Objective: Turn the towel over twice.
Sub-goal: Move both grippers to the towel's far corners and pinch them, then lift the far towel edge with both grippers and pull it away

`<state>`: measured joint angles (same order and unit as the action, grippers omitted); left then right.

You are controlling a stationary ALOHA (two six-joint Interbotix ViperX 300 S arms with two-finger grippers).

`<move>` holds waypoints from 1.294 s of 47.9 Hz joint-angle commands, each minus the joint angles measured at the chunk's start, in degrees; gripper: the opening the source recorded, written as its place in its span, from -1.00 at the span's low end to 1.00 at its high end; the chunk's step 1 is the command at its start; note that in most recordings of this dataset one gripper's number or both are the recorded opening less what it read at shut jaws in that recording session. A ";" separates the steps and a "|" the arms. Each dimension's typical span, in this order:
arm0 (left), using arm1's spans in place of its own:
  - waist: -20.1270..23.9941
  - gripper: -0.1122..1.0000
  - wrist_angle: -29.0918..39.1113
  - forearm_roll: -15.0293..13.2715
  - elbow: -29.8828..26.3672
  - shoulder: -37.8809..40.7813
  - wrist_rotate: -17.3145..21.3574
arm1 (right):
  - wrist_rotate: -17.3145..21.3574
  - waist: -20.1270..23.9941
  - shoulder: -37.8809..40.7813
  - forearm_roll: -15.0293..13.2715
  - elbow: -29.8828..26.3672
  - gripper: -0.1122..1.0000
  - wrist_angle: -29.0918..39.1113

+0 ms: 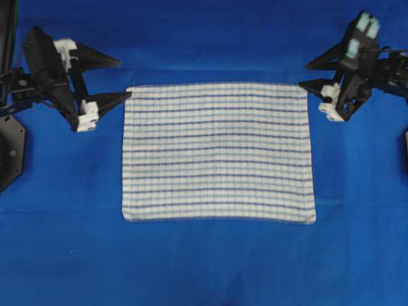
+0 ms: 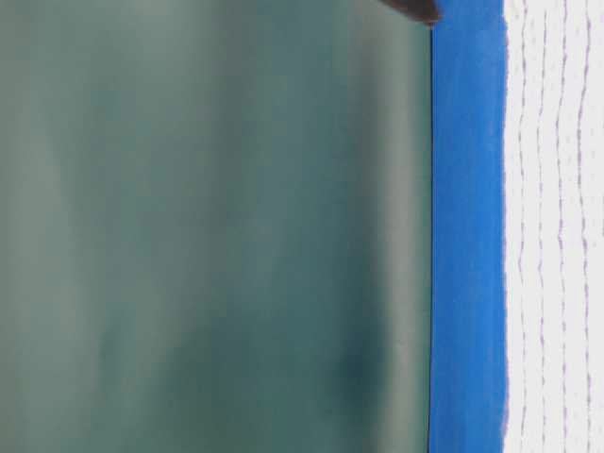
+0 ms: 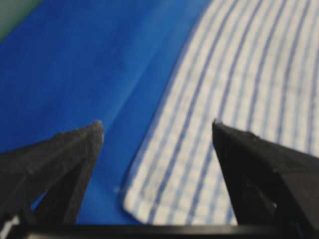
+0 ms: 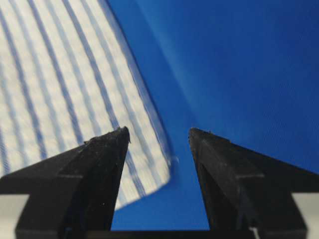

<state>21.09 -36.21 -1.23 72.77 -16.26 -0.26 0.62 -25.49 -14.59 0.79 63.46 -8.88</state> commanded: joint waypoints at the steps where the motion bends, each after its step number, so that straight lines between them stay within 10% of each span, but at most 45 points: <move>1: 0.88 0.75 -2.81 -0.18 -1.41 4.75 0.00 | -0.09 -0.70 3.25 -0.09 -1.58 0.28 -0.53; 26: 4.04 0.60 -5.36 -0.18 -4.92 21.01 0.09 | -0.18 -2.46 12.57 -0.09 -2.37 0.26 -3.87; 34: 3.87 -0.05 -2.11 -0.26 -5.01 21.18 0.53 | -0.88 -2.46 12.48 -0.26 -2.46 0.08 -3.87; 42: 3.08 -0.73 -0.18 -0.18 -5.19 21.18 0.97 | -0.97 -2.46 12.48 -0.79 -2.46 -0.70 -3.87; 62: 4.66 -0.74 4.57 -0.18 -6.42 14.15 2.64 | -0.09 -4.31 7.82 0.44 -2.29 -0.70 -4.48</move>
<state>24.79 -33.22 -1.32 67.32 1.49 1.76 0.44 -28.56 -4.22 0.88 61.61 -12.83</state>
